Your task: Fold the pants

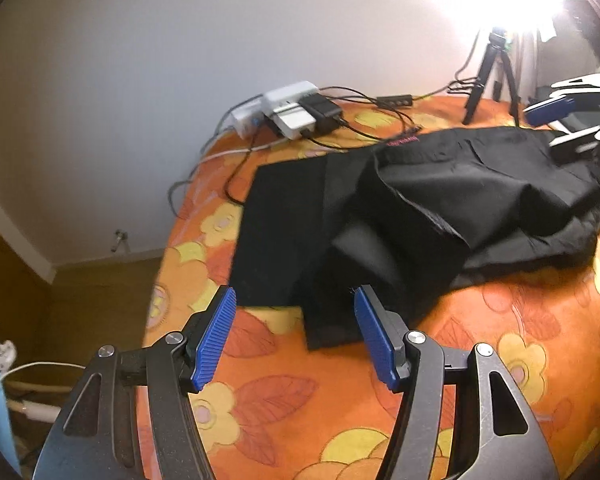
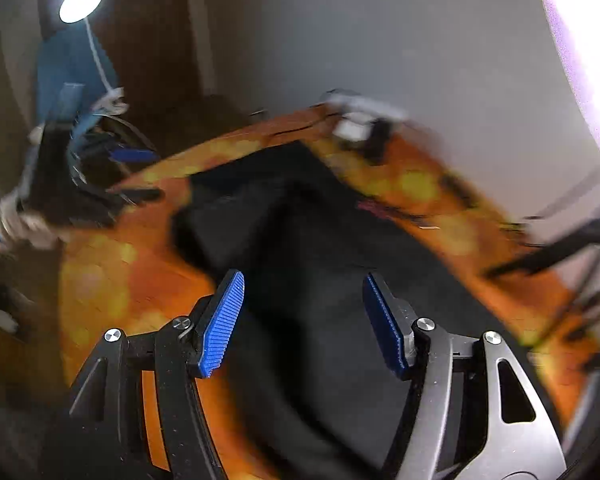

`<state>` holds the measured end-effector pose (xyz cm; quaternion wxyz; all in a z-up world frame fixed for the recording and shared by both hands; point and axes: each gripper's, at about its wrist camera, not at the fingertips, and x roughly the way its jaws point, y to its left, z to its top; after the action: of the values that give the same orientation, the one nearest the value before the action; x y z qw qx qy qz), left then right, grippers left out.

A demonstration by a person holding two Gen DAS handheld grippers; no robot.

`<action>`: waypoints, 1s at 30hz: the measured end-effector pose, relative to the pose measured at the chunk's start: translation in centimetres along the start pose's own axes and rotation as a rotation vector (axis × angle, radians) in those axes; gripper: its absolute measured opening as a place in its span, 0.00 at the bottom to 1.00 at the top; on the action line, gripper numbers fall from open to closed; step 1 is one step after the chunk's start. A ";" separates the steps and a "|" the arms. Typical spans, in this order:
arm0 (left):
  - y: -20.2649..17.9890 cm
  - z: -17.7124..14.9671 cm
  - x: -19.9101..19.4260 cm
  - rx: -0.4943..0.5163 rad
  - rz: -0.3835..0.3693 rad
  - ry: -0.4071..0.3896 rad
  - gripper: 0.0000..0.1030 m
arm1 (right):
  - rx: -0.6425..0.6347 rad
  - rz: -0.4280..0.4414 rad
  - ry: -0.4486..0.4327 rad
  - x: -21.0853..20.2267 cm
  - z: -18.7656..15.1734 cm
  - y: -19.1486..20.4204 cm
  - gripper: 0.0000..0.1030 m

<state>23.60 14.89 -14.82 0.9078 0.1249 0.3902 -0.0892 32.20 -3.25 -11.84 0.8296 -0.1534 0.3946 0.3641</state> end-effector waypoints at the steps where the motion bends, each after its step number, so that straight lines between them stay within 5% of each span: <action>1: -0.1 -0.3 0.2 0.001 -0.009 0.000 0.59 | 0.003 0.024 0.013 1.1 0.3 1.0 0.62; 7: -0.2 -1.8 0.7 0.017 -0.041 -0.017 0.59 | -0.032 0.062 0.098 7.1 1.4 5.9 0.63; 12: -0.7 -2.4 0.8 0.046 -0.066 -0.025 0.59 | -0.016 0.001 0.134 9.7 1.8 6.7 0.63; 13: -0.9 -2.4 0.6 0.055 -0.072 -0.031 0.59 | 0.016 -0.002 0.135 10.1 2.1 6.2 0.60; 15: -1.3 -2.5 0.4 0.068 -0.081 -0.043 0.59 | 0.070 0.014 0.134 10.0 2.6 5.0 0.40; 16: -1.4 -2.5 0.3 0.071 -0.089 -0.046 0.59 | 0.095 0.027 0.140 10.1 3.0 4.4 0.20; 17: -1.5 -2.4 0.3 0.073 -0.099 -0.051 0.59 | 0.126 0.031 0.142 10.2 3.4 3.7 0.16; 30: -3.6 -1.4 2.1 0.129 -0.093 -0.046 0.59 | 0.198 0.037 0.047 9.4 8.4 2.0 0.07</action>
<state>23.15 11.78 -17.84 0.9014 0.1628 0.3682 -0.1590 39.30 7.24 -13.61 0.8243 -0.0717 0.4506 0.3351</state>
